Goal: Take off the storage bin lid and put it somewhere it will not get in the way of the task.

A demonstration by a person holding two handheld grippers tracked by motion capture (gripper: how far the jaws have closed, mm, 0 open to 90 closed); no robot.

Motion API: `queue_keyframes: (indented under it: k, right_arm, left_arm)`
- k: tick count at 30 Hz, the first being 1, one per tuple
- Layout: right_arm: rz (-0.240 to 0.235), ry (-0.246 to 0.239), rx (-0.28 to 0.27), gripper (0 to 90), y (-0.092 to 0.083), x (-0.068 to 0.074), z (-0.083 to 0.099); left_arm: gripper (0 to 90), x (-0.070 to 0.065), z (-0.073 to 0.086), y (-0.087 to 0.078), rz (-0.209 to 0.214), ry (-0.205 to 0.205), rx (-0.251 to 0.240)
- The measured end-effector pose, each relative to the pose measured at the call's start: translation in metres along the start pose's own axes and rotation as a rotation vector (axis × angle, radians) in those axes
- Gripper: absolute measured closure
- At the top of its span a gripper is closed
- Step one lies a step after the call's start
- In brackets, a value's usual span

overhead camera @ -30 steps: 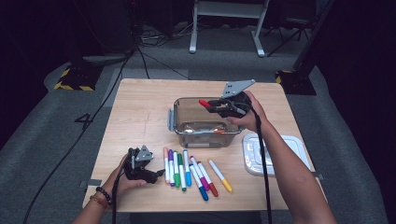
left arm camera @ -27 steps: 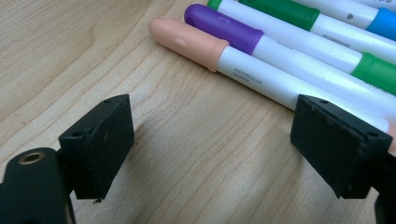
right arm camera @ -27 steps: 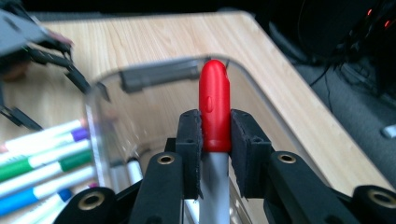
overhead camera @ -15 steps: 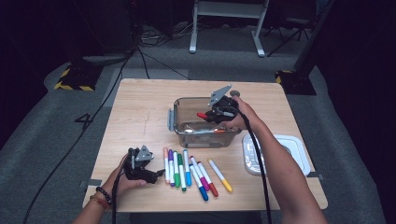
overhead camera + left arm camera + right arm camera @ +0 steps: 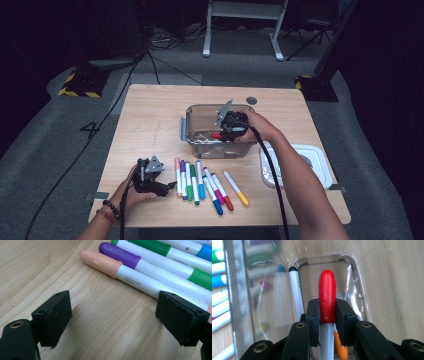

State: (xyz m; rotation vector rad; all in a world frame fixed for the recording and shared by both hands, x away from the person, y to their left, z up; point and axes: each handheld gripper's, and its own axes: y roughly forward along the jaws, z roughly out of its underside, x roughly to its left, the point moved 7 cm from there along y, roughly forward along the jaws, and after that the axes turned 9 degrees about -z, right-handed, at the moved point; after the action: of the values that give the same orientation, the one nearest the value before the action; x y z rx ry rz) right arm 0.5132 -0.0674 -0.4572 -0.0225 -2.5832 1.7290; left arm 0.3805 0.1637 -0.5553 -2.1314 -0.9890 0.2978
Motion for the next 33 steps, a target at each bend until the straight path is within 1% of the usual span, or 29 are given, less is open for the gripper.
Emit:
queue_keyframes:
  k: [1,3,5,6,7,9,11,13,16,18,20,22,25,26,28,29,33]
  right_arm:
    - [-0.001,0.000,0.003,72.5,0.001,0.000,0.000]
    - [0.029,0.008,0.003,68.3,0.001,-0.003,0.000]
    - [0.045,0.016,-0.011,63.4,0.000,-0.004,-0.001]
    - [0.066,0.027,-0.024,59.9,-0.001,-0.006,-0.002]
    - [0.085,0.034,-0.035,59.3,-0.003,-0.008,-0.002]
    - [0.091,0.041,-0.091,55.9,-0.008,-0.008,-0.003]
    - [0.110,0.053,-0.137,53.7,-0.013,-0.010,-0.004]
    - [0.149,0.088,-0.191,48.0,-0.021,-0.012,-0.004]
    - [0.196,0.139,-0.276,43.1,-0.035,-0.012,-0.003]
    - [0.200,0.158,-0.332,42.5,-0.045,-0.010,-0.001]
    - [0.225,0.174,-0.376,41.3,-0.056,-0.007,0.001]
    - [0.240,0.186,-0.421,40.9,-0.067,-0.002,0.004]
    - [0.261,0.198,-0.471,38.4,-0.084,0.005,0.010]
    - [0.265,0.198,-0.482,37.6,-0.089,0.008,0.013]
    - [0.292,0.202,-0.499,36.2,-0.099,0.015,0.018]
    - [0.298,0.203,-0.506,35.3,-0.102,0.018,0.021]
    - [0.322,0.191,-0.521,33.4,-0.112,0.034,0.032]
  left_arm:
    - [14.1,0.000,0.000,0.000,0.000,0.000,0.000]
    - [14.1,0.000,0.000,0.000,0.000,0.000,0.000]
    - [14.0,0.000,0.000,0.000,0.000,0.000,0.000]
    - [14.1,0.000,0.000,0.000,-0.001,0.001,0.000]
    - [14.0,0.000,0.000,0.000,0.000,0.000,0.000]
    - [14.1,0.000,0.000,0.000,0.000,0.000,0.000]
    - [14.1,0.000,0.000,0.000,0.000,0.000,0.000]
    - [14.1,0.000,0.000,0.000,0.001,0.001,0.000]
    - [14.1,0.000,0.000,0.000,0.002,0.001,-0.001]
    - [14.0,0.000,0.000,0.000,0.001,0.002,-0.001]
    - [14.0,0.000,0.000,0.000,0.001,0.001,-0.001]
    - [14.0,0.000,0.000,0.000,0.000,0.002,0.000]
    - [14.0,0.000,0.000,0.000,0.001,0.001,-0.001]
    - [14.0,0.000,0.000,0.000,0.000,0.002,-0.001]
    - [14.0,0.000,0.000,0.000,0.000,0.001,-0.001]
    - [14.0,0.000,0.000,0.000,0.000,0.002,0.000]
    - [14.1,0.000,0.000,0.000,0.000,0.001,0.000]
